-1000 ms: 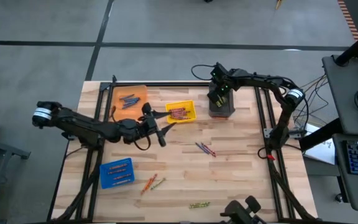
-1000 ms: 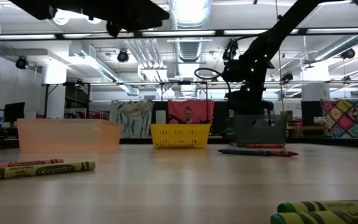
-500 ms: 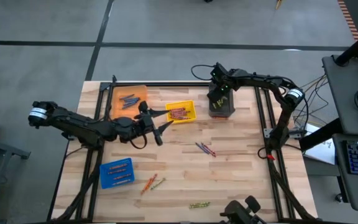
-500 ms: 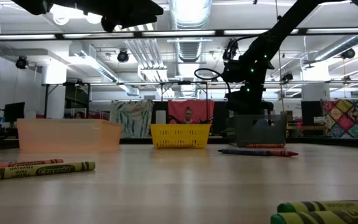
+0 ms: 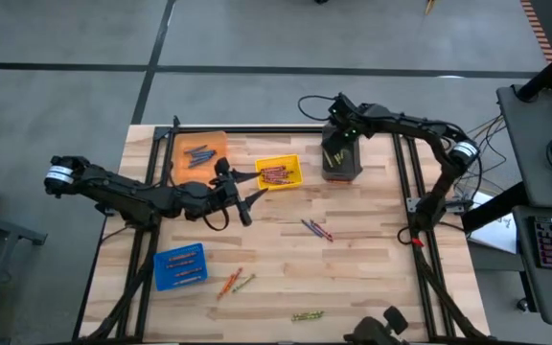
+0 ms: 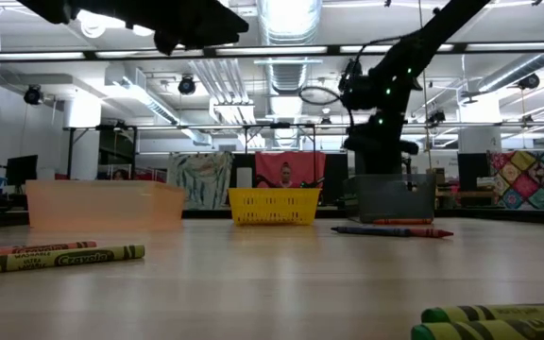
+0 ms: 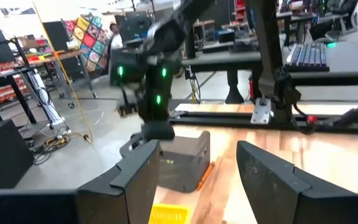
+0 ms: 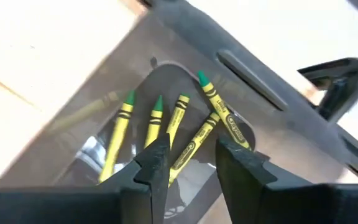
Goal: Sort crayons
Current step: Put the blue crayon into the orange bin
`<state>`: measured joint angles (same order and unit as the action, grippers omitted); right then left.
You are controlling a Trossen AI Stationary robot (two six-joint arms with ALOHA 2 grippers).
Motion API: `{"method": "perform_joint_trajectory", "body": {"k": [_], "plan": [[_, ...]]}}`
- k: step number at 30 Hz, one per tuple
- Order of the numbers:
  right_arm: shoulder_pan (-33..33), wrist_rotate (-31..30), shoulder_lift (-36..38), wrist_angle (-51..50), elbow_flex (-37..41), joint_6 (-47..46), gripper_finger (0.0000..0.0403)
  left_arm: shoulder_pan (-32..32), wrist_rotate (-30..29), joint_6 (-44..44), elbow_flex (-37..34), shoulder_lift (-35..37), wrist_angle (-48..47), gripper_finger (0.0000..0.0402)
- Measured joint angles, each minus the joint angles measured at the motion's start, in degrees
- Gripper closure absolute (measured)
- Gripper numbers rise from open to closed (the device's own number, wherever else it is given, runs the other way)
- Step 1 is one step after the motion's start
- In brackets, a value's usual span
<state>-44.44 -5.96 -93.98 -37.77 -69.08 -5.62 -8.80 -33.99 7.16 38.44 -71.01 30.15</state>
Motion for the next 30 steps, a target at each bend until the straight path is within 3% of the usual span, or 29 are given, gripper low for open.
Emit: {"method": "perform_joint_trajectory", "body": {"k": [5,10,16,20,30], "plan": [[2.3,0.1,6.5,-2.5,0.0,-1.2,0.0295,0.0,0.4,-1.9,0.0,-0.8,-1.1,0.0205],[7.7,0.2,13.7,-5.3,0.0,-2.4,0.0305,0.0,5.6,-2.7,0.0,-3.1,-0.9,0.0205],[17.1,0.2,21.8,-5.7,1.1,-4.2,0.0314,0.0,11.9,-3.3,0.0,-7.1,0.5,0.0205],[24.0,0.2,26.4,-5.6,3.1,-5.6,0.0318,-0.1,12.6,-3.4,0.0,-9.9,2.3,0.0205],[39.4,0.0,34.0,-0.5,13.0,-11.4,0.0318,-0.2,18.7,-2.9,1.9,-21.0,9.7,0.0205]]}}
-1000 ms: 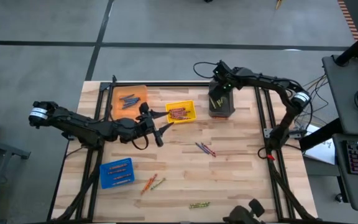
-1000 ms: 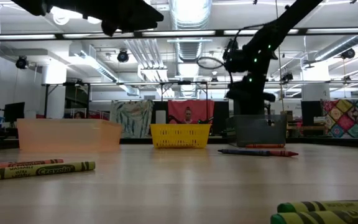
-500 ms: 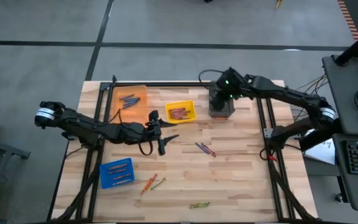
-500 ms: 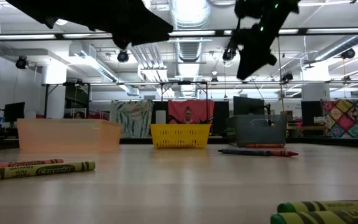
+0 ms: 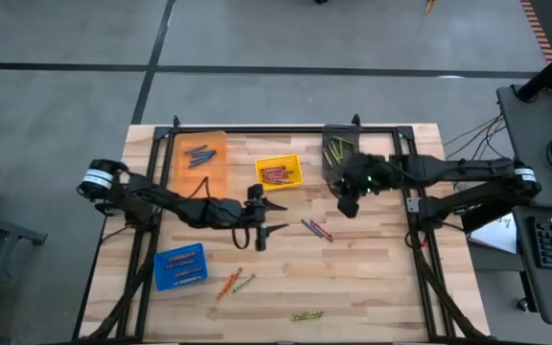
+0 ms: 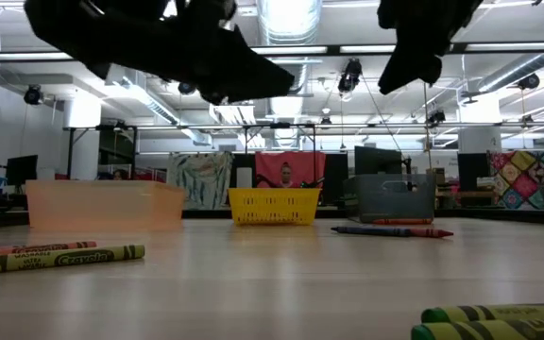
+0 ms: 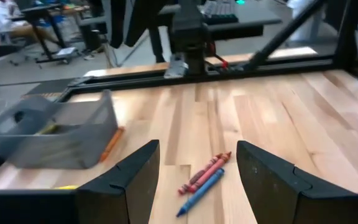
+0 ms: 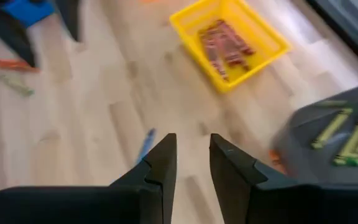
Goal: Sort crayons
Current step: Put the blue crayon into the orange bin
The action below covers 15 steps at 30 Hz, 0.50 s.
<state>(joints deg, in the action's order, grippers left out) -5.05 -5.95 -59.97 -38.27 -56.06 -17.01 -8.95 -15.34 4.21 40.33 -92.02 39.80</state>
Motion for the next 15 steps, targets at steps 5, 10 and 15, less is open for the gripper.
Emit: {"method": "perform_joint_trajectory", "body": {"k": [5,10,15], "plan": [[4.6,0.0,1.9,4.0,3.8,-2.2,0.0317,0.0,2.8,4.7,5.9,-7.8,-0.4,0.0205],[7.2,0.0,2.6,4.4,4.9,-2.7,0.0319,0.8,4.2,10.7,12.1,-14.9,-4.6,0.0205],[8.8,0.0,2.5,4.8,5.2,-3.0,0.0325,3.1,7.5,12.0,16.4,-20.5,-8.3,0.0205]]}}
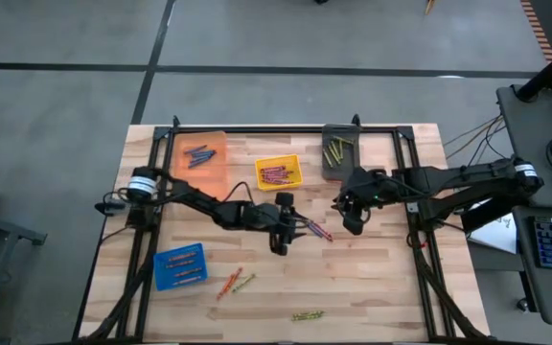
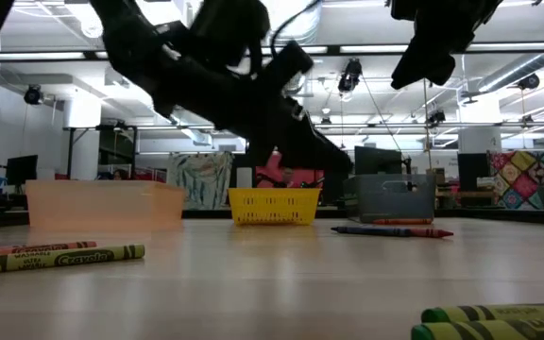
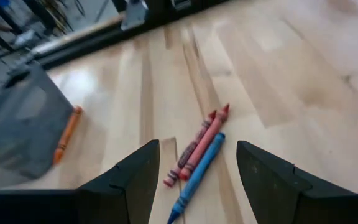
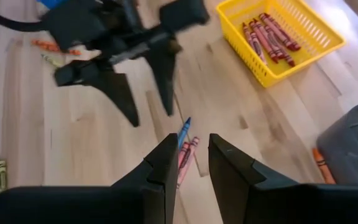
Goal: Sort crayons
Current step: Put the blue crayon into the orange bin
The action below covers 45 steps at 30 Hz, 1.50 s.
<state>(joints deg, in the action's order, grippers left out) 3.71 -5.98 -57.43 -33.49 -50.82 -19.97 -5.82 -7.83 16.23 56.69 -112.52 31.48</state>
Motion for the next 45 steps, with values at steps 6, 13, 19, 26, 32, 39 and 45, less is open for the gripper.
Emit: {"method": "perform_joint_trajectory", "body": {"k": [6,13,19,26,32,39,45], "plan": [[0.9,0.0,0.0,0.0,0.5,-0.3,0.0321,2.8,5.7,-0.2,1.0,-3.4,0.0,0.0205],[0.9,0.0,0.0,0.0,0.7,-0.5,0.0323,4.8,9.3,-1.2,1.6,-6.2,0.3,0.0205],[0.9,0.0,-0.1,1.3,1.2,-0.5,0.0330,5.0,9.3,-1.3,3.3,-9.3,0.4,0.0205],[0.9,0.0,-0.1,1.2,1.2,-0.5,0.0323,5.2,9.3,-1.3,3.5,-10.2,0.6,0.0219],[0.9,0.0,-0.1,1.2,1.2,-0.5,0.0331,5.5,9.9,-1.6,3.5,-11.1,1.4,0.0251],[0.9,-0.1,-0.1,1.3,1.2,-0.5,0.0333,5.5,10.6,-1.2,3.5,-11.1,1.6,0.0288],[0.9,-0.1,-0.1,1.4,1.2,-0.5,0.0331,5.5,10.6,-1.1,3.5,-11.2,1.4,0.0321]]}}
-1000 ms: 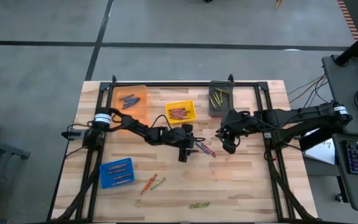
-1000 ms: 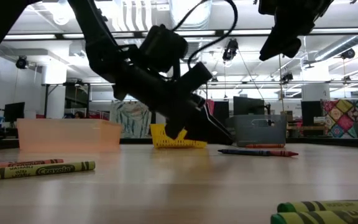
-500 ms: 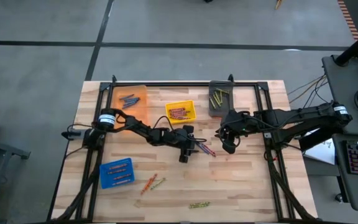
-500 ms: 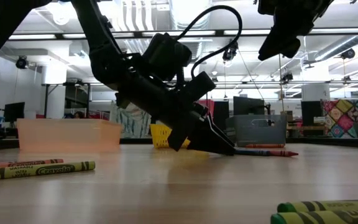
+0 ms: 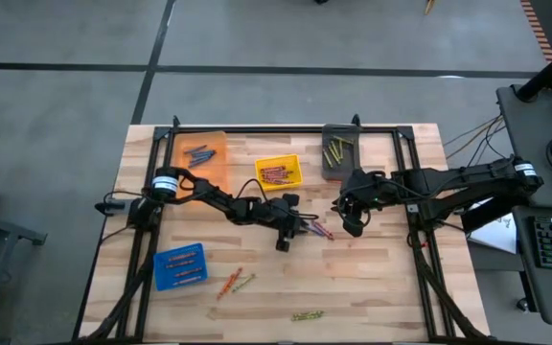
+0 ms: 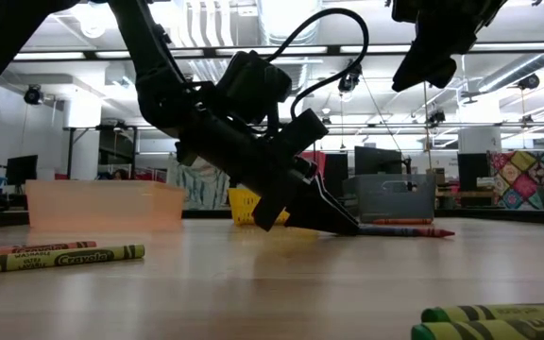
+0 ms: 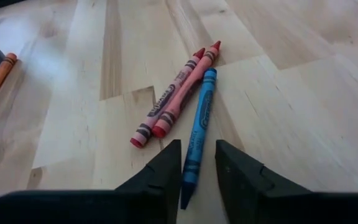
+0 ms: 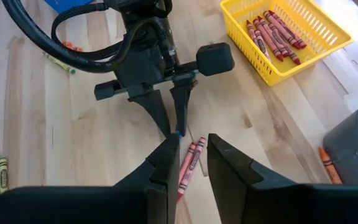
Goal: Sort crayons
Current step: Put the blue crayon into the orange bin
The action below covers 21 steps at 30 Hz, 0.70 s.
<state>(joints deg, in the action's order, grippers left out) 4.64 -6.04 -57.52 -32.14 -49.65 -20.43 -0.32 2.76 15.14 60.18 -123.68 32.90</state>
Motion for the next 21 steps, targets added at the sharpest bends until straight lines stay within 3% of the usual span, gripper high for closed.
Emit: {"method": "perform_joint_trajectory", "body": {"k": [13,21], "plan": [[0.0,0.0,0.0,0.0,0.1,0.0,0.0333,0.0,0.1,0.9,-0.2,0.0,-0.9,0.0392],[0.0,0.0,0.0,-0.1,0.1,0.0,0.0339,-0.7,-0.5,0.2,-0.2,0.7,-1.6,0.0399]]}}
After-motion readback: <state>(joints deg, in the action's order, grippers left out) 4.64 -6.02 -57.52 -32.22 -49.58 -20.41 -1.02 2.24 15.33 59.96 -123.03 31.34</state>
